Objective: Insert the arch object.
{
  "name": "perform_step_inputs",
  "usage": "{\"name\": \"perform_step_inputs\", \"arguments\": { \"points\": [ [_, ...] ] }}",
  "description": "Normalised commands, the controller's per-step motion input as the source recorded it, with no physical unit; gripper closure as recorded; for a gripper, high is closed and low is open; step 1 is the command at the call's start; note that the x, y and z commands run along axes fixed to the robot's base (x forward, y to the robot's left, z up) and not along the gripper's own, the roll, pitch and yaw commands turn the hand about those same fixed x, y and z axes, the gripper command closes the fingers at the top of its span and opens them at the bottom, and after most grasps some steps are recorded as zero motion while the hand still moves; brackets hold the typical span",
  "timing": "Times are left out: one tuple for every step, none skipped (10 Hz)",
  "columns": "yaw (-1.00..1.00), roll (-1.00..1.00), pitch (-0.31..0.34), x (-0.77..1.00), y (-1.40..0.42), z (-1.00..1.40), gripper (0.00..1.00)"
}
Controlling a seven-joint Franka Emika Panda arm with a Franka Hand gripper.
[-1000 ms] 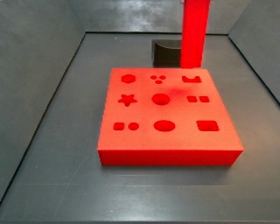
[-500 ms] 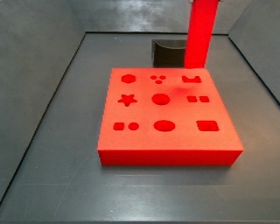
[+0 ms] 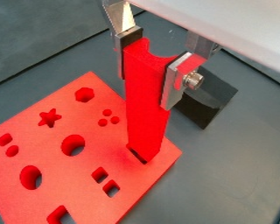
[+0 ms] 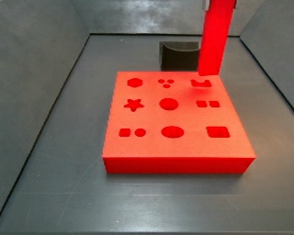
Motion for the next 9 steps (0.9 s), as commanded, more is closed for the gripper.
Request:
{"name": "perform_step_inputs", "arguments": {
  "points": [
    [0.00, 0.07, 0.000, 0.00, 0.00, -0.08, 1.00],
    [-0.03, 0.11, 0.013, 0.00, 0.00, -0.13, 1.00],
    [-0.04, 0.13, 0.019, 0.00, 0.00, -0.14, 1.00],
    [-0.04, 0.12, 0.014, 0.00, 0.00, -0.14, 1.00],
    [-0.03, 0.13, 0.019, 0.00, 0.00, -0.15, 1.00],
    [-0.05, 0.13, 0.013, 0.00, 0.00, -0.16, 1.00],
    [-0.07, 0.12, 0.007, 0.03, -0.03, -0.16, 1.00],
    [-0.08, 0.11, 0.000, 0.06, -0.05, -0.15, 1.00],
    [-0.07, 0.09, 0.000, 0.09, -0.05, -0.14, 1.00]
  ]
}}
